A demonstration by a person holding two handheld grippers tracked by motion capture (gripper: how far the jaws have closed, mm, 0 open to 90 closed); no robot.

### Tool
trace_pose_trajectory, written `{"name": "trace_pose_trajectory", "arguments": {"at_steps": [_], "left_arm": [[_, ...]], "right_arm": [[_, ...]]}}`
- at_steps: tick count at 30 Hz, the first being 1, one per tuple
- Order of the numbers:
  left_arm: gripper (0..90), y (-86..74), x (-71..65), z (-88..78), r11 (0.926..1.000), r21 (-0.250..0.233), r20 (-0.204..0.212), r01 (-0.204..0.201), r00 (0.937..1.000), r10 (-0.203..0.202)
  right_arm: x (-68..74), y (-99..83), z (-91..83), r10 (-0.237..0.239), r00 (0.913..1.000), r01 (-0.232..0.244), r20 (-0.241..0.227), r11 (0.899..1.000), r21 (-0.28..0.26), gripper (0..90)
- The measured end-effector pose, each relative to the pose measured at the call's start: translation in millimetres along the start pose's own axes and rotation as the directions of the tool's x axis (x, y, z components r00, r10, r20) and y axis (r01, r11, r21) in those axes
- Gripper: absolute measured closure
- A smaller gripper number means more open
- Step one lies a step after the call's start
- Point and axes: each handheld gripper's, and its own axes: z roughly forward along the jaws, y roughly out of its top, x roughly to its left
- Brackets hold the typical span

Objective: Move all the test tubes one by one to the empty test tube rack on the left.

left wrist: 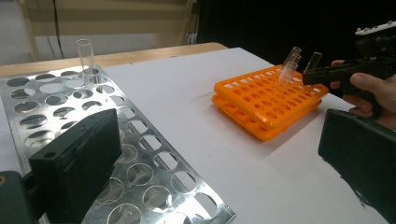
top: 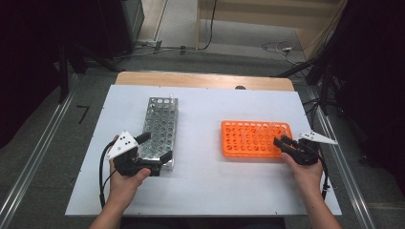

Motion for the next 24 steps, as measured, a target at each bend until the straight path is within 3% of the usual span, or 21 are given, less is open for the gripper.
{"name": "trace_pose_trajectory", "arguments": {"at_steps": [9, 13, 19, 24], "left_arm": [[0.0, -0.7, -4.4, 2.8, 1.0000, 0.000, 0.011, 0.001, 0.9999, -0.001], [0.0, -0.9, -5.2, 3.7, 1.0000, 0.000, 0.015, 0.001, 0.9999, -0.001], [0.0, -1.7, -5.5, 3.3, 1.0000, 0.002, 0.017, 0.003, 0.9999, -0.003], [0.0, -1.8, -7.0, 3.5, 1.0000, 0.004, 0.021, -0.001, 0.9998, 0.001]], "right_arm": [[5.0, -4.6, 2.7, -0.032, 0.9983, 0.033, 0.049, 0.999, -0.036, 66.5], [11.0, -4.2, 7.2, -0.070, 0.9952, 0.073, 0.068, 0.997, -0.039, 72.9], [12.4, -2.7, 8.2, -0.085, 0.9943, 0.089, 0.065, 0.995, -0.053, 73.9], [10.5, 1.1, -0.6, -0.062, 0.9966, 0.067, 0.054, 0.994, -0.091, 74.0]]}}
